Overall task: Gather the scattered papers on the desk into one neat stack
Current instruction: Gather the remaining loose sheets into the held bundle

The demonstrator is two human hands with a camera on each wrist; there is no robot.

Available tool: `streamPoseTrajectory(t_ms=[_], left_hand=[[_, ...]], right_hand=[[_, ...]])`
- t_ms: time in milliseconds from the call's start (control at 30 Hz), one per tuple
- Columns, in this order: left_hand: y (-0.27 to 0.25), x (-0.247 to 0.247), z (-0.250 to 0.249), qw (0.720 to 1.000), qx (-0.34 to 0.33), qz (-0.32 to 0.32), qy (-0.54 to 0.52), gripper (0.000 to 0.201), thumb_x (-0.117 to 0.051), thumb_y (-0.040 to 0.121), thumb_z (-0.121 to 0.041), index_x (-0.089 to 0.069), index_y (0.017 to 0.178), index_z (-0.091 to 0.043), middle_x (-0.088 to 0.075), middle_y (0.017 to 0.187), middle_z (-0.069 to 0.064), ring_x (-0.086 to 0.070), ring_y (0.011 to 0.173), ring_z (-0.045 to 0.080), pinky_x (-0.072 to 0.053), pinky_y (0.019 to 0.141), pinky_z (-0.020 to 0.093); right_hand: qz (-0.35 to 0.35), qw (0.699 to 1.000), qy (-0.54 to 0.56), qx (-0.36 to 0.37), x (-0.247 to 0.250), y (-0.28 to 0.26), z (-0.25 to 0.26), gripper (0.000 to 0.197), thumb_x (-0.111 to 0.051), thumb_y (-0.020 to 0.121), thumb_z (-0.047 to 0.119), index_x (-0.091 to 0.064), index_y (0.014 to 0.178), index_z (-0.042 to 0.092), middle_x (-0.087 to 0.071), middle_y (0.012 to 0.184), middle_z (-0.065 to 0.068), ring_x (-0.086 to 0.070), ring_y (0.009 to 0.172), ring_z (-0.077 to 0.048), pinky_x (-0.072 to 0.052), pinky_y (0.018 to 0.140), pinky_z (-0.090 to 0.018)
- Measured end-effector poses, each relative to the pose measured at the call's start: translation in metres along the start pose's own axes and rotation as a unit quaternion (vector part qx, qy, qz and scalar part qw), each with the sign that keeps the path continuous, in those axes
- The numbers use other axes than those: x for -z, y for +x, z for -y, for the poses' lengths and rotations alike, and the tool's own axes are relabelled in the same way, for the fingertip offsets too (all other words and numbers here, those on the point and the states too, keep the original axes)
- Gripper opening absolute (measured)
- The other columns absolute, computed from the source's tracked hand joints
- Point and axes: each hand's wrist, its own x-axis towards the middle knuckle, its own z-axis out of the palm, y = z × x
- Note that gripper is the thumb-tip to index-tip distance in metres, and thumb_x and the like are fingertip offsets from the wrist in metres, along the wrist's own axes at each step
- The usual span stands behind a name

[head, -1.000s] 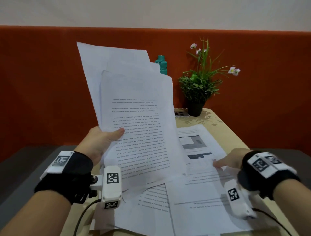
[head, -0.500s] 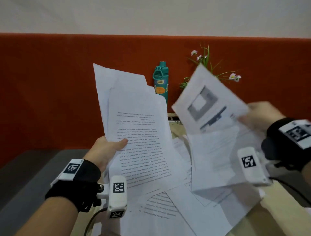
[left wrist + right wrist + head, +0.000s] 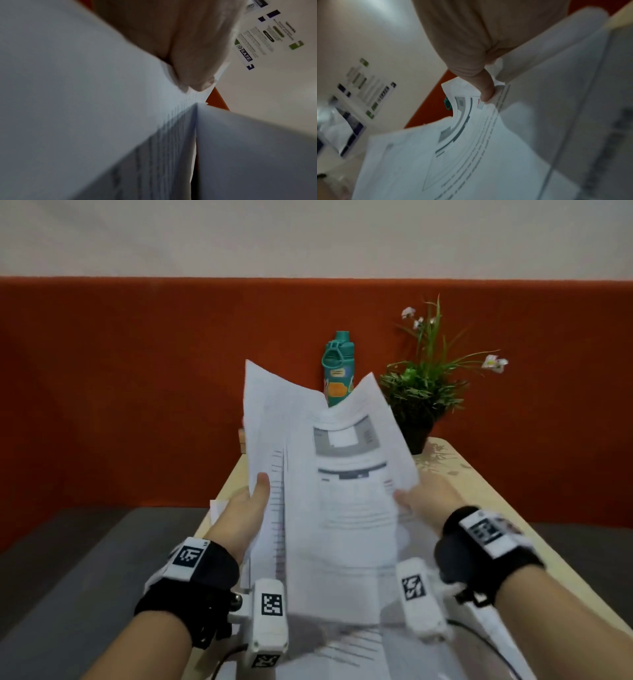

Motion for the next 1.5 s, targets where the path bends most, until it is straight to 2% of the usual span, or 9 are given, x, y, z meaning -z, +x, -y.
streamPoseTrajectory(t_ms=[333, 533, 667, 833, 1000, 1100, 1200, 1400, 1500], left_hand=[[0.007, 0.021, 0.008, 1.000, -0.009, 0.015, -0.016, 0.042, -0.057, 0.082, 0.015, -0.062, 0.114, -0.012, -0.069, 0.111, 0.010, -0.067, 0.099, 0.027, -0.056, 0.084, 0.035], [0.014, 0.052, 0.013, 0.999, -0.012, -0.009, -0.041, 0.042, -0.058, 0.086, 0.005, -0.060, 0.125, -0.009, -0.070, 0.118, 0.008, -0.065, 0.109, 0.029, -0.048, 0.097, 0.046], [0.011, 0.054, 0.012, 0.999, -0.024, -0.019, -0.038, 0.039, -0.058, 0.086, 0.004, -0.062, 0.122, -0.011, -0.071, 0.114, 0.004, -0.066, 0.107, 0.026, -0.050, 0.092, 0.041], [0.010, 0.058, 0.009, 0.997, -0.027, -0.039, -0.061, 0.036, -0.057, 0.087, 0.006, -0.062, 0.118, -0.013, -0.071, 0.112, 0.004, -0.066, 0.104, 0.027, -0.049, 0.094, 0.044], [0.011, 0.047, 0.010, 0.996, -0.032, -0.038, -0.077, 0.039, -0.056, 0.087, 0.006, -0.059, 0.122, -0.011, -0.070, 0.107, 0.002, -0.066, 0.100, 0.022, -0.051, 0.084, 0.036], [0.010, 0.048, 0.012, 0.996, -0.033, -0.042, -0.070, 0.042, -0.058, 0.087, 0.004, -0.058, 0.127, -0.008, -0.069, 0.117, 0.005, -0.064, 0.109, 0.025, -0.045, 0.101, 0.043], [0.009, 0.053, 0.013, 0.996, -0.032, -0.044, -0.064, 0.043, -0.059, 0.087, 0.003, -0.058, 0.128, -0.009, -0.069, 0.119, 0.006, -0.063, 0.111, 0.027, -0.045, 0.102, 0.044], [0.009, 0.052, 0.010, 0.997, -0.035, -0.044, -0.056, 0.043, -0.059, 0.087, 0.005, -0.057, 0.128, -0.006, -0.067, 0.121, 0.010, -0.063, 0.111, 0.030, -0.044, 0.103, 0.048], [0.009, 0.042, 0.008, 0.998, -0.031, -0.037, -0.051, 0.042, -0.058, 0.088, 0.005, -0.057, 0.129, -0.005, -0.067, 0.122, 0.012, -0.062, 0.112, 0.031, -0.044, 0.104, 0.049]], right_hand=[[0.010, 0.993, -0.085, -0.085, -0.002, 0.008, -0.009, 0.059, -0.039, 0.094, 0.053, -0.063, 0.112, 0.001, -0.065, 0.115, -0.017, -0.060, 0.105, -0.032, -0.041, 0.082, -0.033], [0.162, 0.867, -0.441, -0.165, 0.030, 0.009, -0.047, 0.080, -0.054, 0.077, 0.069, -0.056, 0.126, 0.005, -0.062, 0.118, -0.010, -0.059, 0.108, -0.026, -0.046, 0.090, -0.029], [0.134, 0.877, -0.444, -0.122, 0.036, 0.014, -0.052, 0.066, -0.057, 0.073, 0.067, -0.070, 0.099, 0.008, -0.069, 0.090, -0.005, -0.064, 0.090, -0.025, -0.050, 0.090, -0.031], [0.150, 0.910, -0.356, -0.152, 0.027, 0.013, -0.043, 0.067, -0.058, 0.076, 0.065, -0.064, 0.107, 0.006, -0.064, 0.114, -0.007, -0.058, 0.107, -0.027, -0.042, 0.096, -0.034], [0.120, 0.938, -0.287, -0.152, -0.006, 0.005, -0.049, 0.057, -0.071, 0.079, 0.037, -0.060, 0.121, 0.000, -0.063, 0.099, -0.009, -0.047, 0.086, -0.018, -0.035, 0.051, -0.019], [0.129, 0.925, -0.311, -0.175, -0.008, 0.008, -0.045, 0.070, -0.085, 0.047, 0.053, -0.066, 0.100, 0.012, -0.062, 0.097, -0.005, -0.058, 0.091, -0.024, -0.052, 0.075, -0.029], [0.106, 0.915, -0.371, -0.116, 0.005, 0.017, -0.045, 0.057, -0.071, 0.059, 0.060, -0.065, 0.089, 0.011, -0.065, 0.091, -0.006, -0.061, 0.088, -0.027, -0.052, 0.083, -0.035], [-0.081, 0.966, -0.235, -0.065, 0.087, 0.011, 0.026, 0.030, -0.062, 0.088, 0.015, -0.065, 0.110, -0.006, -0.059, 0.094, -0.017, -0.059, 0.086, -0.029, -0.040, 0.050, -0.029], [-0.184, 0.976, -0.113, 0.037, 0.125, 0.003, 0.055, 0.031, -0.065, 0.086, 0.012, -0.065, 0.113, -0.003, -0.065, 0.113, -0.023, -0.063, 0.102, -0.035, -0.040, 0.070, -0.028]])
